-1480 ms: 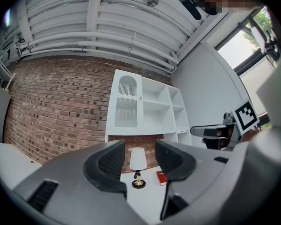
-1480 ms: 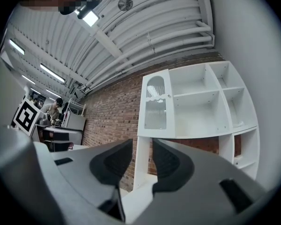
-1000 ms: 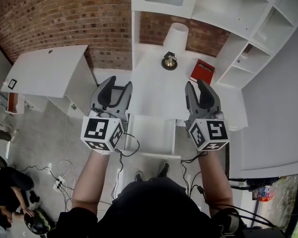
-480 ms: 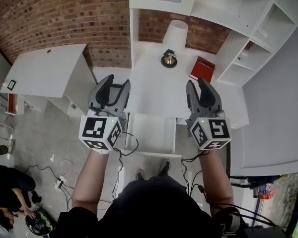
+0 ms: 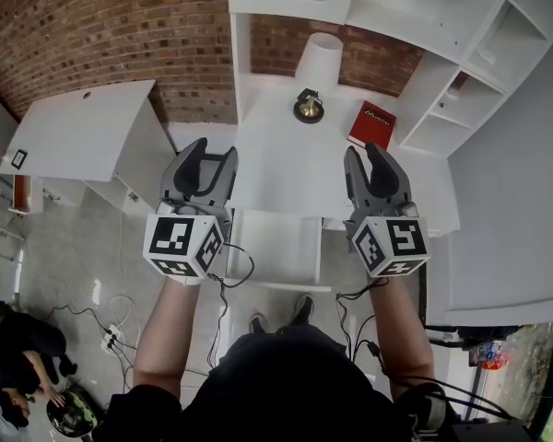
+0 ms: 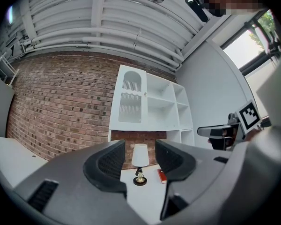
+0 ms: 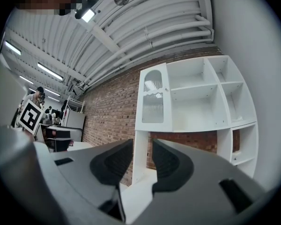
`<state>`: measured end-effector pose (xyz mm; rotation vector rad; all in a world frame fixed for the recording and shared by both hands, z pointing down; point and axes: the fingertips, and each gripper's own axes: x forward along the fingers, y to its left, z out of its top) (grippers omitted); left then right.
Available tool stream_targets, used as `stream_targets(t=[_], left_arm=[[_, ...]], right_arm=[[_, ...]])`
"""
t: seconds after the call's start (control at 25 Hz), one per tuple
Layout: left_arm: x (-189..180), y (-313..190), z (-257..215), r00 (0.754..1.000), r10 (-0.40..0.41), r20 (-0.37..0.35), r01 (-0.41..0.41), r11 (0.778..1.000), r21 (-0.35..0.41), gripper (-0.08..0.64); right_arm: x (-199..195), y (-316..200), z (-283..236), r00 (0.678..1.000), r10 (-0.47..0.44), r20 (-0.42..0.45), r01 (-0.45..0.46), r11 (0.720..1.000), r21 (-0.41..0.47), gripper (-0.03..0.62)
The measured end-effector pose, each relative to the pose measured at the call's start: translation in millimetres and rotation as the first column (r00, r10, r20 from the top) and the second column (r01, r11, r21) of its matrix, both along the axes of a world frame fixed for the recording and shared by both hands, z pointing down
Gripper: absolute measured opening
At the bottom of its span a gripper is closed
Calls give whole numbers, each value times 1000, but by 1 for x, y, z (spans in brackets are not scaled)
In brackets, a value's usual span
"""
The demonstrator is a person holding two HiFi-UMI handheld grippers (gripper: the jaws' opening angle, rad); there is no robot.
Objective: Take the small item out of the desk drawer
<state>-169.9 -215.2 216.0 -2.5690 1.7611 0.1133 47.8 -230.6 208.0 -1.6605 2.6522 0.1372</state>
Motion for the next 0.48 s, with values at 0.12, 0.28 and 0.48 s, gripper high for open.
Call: stream_targets(t=[0.12, 0.28, 0.48], left_arm=[[5, -3, 3, 1000, -8, 0, 8, 1000, -6, 199], [16, -9, 6, 1000, -20, 5, 20, 1000, -14, 199], [31, -18, 7, 1000, -25, 16, 25, 999, -21, 199]], right_arm=[[6, -4, 2, 1000, -6, 3, 6, 1000, -3, 114], [17, -10, 5, 1000, -13, 8, 13, 1000, -8, 112], [30, -22, 9, 1000, -22, 12, 23, 1000, -16, 112]])
